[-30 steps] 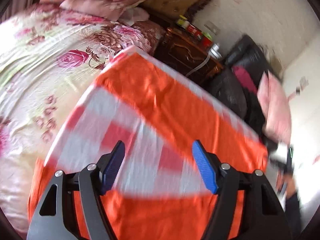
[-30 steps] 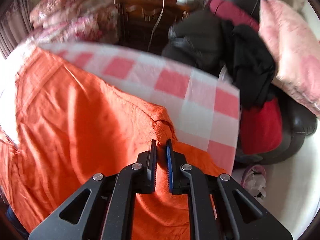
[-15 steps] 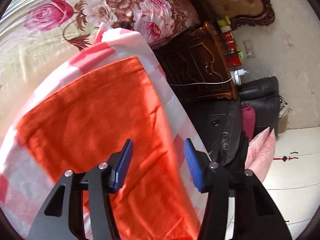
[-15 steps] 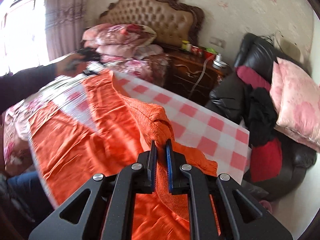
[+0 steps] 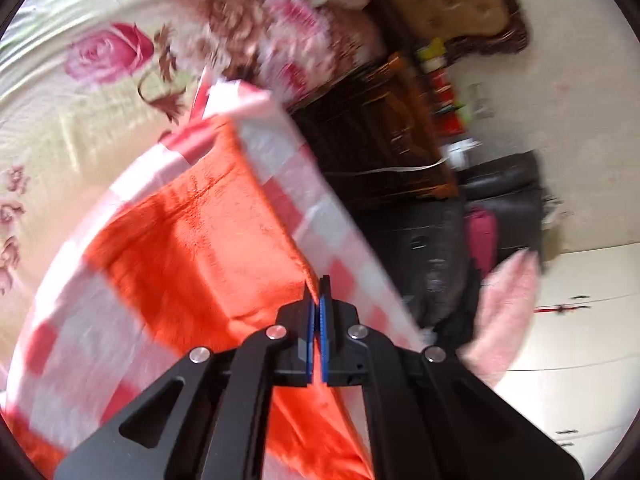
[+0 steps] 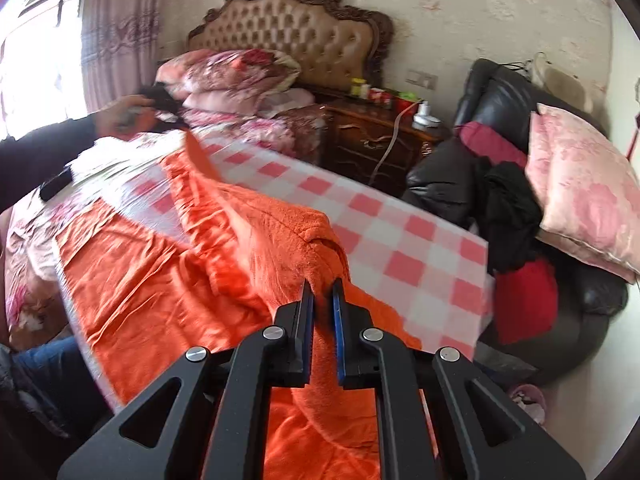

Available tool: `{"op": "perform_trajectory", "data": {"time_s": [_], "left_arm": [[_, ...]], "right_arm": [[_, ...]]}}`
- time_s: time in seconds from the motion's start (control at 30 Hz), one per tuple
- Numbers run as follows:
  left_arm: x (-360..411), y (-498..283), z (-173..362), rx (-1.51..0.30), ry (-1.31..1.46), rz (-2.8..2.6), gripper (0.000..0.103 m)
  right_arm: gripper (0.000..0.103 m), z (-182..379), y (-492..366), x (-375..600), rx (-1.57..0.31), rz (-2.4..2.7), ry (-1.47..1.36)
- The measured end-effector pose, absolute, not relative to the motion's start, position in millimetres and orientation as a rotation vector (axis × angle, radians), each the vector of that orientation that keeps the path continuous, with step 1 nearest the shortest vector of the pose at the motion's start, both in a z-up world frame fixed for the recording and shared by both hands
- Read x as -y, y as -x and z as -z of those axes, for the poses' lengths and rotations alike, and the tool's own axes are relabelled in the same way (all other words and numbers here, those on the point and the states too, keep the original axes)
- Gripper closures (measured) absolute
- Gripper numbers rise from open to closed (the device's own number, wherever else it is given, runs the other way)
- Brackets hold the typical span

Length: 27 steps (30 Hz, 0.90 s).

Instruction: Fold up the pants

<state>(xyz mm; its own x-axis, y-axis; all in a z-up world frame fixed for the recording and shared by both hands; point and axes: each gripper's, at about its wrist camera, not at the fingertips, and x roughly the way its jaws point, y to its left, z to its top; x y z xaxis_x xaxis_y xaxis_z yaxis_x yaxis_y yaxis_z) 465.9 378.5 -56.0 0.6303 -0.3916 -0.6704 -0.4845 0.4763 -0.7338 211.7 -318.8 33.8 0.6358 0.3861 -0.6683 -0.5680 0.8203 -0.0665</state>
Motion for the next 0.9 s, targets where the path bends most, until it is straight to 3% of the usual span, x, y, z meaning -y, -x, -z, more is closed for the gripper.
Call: {"op": "perform_trajectory", "data": {"time_s": [0.1, 0.2, 0.43, 0.57, 0.63, 0.77, 0.9], "left_arm": [[-384, -388, 12, -0.829, 1.120, -0.036, 0.102], [-375, -290, 2, -0.789, 1.036, -0.050, 0.102], [-345, -95, 110, -0.837, 1.096, -0.100, 0.102], [-343, -64, 140, -0.811, 1.115, -0.098, 0.102], [-344, -61, 146, -0.791, 1.149, -0.080, 0.102], [-345, -60, 152, -0.789, 1.172, -0.072, 0.102], [-345, -58, 152, -0.778, 1.190, -0.058, 0.102]], "right_arm": [[0.094, -41, -204, 321, -0.651, -0.528, 0.311], [0.094, -39, -174, 323, -0.630, -0.542, 0.325], [0.092, 38, -96, 348, -0.796, -0.526, 0.202], [0.046, 68, -69, 371, -0.888, -0.486, -0.007], [0.042, 77, -56, 385, -0.928, -0.413, -0.104], [0.036, 88, -37, 441, -0.941, -0.282, -0.598], [0.030, 99, -32, 454, -0.945, -0.254, -0.781]]}}
